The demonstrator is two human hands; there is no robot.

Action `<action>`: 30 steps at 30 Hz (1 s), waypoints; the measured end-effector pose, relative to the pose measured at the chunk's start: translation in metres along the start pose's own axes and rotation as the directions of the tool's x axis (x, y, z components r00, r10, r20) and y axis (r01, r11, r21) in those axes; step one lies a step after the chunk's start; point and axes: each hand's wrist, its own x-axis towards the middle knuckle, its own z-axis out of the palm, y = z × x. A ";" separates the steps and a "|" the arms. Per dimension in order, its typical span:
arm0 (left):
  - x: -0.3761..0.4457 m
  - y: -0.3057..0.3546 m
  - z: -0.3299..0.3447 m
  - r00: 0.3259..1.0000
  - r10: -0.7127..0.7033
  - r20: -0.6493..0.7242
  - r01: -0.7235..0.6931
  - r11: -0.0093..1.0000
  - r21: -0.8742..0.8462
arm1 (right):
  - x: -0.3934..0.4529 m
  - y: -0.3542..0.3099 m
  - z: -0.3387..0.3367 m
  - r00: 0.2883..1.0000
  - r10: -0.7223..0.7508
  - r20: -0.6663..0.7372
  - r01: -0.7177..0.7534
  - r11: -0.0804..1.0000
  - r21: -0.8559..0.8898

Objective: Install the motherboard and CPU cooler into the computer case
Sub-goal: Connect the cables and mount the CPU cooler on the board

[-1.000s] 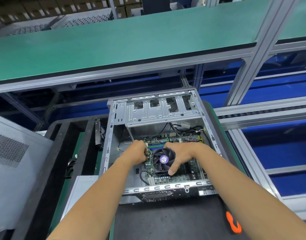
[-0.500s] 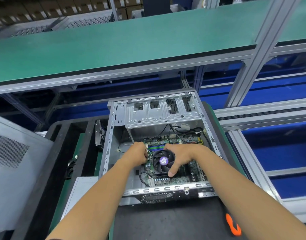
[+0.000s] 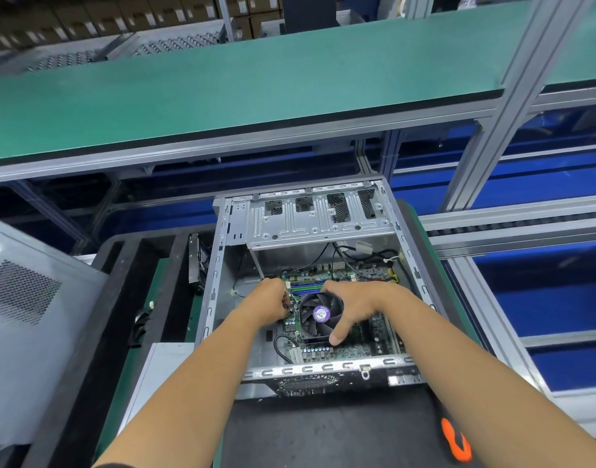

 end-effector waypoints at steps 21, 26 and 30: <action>0.003 -0.004 -0.001 0.999 0.008 -0.043 -0.010 0.999 -0.043 | -0.002 -0.002 -0.001 1.000 0.002 0.008 -0.002 1.000 -0.006; 0.002 -0.005 0.000 0.999 0.013 -0.041 -0.015 0.998 -0.067 | -0.002 -0.002 -0.001 1.000 0.001 0.014 -0.001 1.000 -0.007; 0.002 -0.003 0.001 1.000 0.006 -0.026 -0.008 0.998 -0.054 | -0.002 -0.002 -0.002 1.000 0.002 0.014 -0.002 1.000 -0.010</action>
